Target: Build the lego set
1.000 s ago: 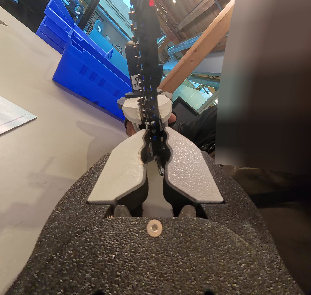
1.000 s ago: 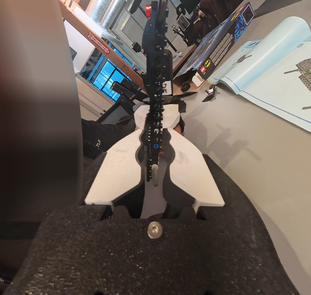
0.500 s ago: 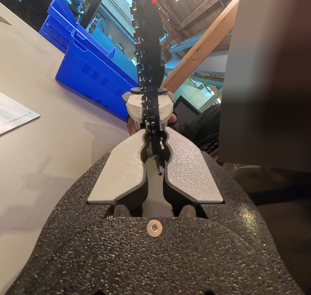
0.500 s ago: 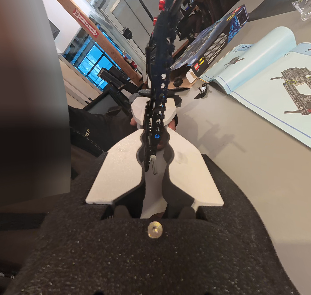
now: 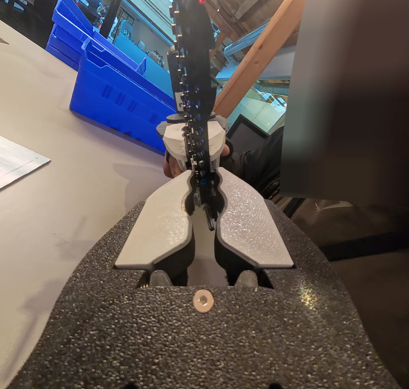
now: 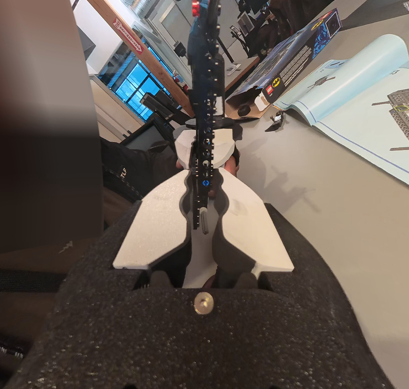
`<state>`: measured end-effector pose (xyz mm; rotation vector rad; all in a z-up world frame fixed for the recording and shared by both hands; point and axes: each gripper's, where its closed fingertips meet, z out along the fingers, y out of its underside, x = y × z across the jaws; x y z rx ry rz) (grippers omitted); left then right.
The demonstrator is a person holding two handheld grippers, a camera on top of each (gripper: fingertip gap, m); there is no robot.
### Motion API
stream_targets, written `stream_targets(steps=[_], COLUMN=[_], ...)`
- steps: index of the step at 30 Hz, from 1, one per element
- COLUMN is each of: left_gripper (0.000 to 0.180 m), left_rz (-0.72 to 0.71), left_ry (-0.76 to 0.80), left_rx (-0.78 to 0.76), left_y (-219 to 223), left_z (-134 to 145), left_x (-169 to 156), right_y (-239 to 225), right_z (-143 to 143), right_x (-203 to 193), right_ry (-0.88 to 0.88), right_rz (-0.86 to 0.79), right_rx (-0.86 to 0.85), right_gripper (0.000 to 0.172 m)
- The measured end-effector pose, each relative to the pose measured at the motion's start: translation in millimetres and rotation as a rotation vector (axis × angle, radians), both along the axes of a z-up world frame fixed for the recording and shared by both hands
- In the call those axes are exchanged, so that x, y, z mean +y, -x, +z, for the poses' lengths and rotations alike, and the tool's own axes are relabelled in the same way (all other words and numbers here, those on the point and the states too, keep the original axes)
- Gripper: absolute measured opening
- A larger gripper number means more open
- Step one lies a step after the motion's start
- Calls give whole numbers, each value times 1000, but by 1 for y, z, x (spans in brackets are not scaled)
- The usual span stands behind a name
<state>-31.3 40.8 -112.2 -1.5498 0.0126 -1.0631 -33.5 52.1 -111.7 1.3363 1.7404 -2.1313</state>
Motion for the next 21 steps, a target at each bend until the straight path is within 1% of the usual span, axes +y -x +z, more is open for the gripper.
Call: stream_targets(steps=[10, 16, 21], left_gripper=[15, 15, 15], left_rz=[1, -8, -7], left_ry=[-17, -13, -16], left_rx=[9, 21, 38], left_y=[-2, -2, -2], left_z=[1, 0, 0], left_x=[-2, -3, -4], right_y=[-3, -3, -2], right_z=[0, -1, -2], right_x=[-3, -4, -4], right_ry=[89, 26, -16], right_rz=[39, 28, 22], right_rx=[-32, -19, -8], right_gripper=[16, 16, 20])
